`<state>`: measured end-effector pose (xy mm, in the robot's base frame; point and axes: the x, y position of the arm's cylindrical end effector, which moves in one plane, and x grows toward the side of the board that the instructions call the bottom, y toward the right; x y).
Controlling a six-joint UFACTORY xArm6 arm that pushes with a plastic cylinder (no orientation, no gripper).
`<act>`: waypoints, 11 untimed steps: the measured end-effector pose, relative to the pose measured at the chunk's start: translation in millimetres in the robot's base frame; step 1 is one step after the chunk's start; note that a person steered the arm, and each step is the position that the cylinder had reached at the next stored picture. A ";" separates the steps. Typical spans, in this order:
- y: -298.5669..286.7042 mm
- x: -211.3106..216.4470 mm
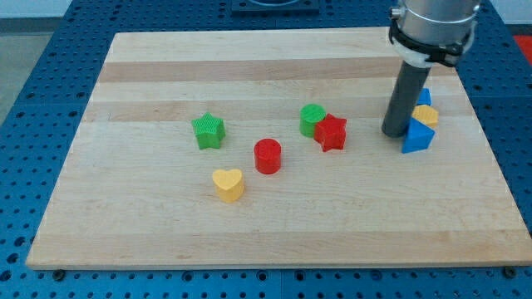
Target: Separate red star from the green circle
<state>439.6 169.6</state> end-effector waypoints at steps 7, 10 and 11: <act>-129.3 16.3; -67.5 -4.3; -42.8 -15.8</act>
<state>423.9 126.7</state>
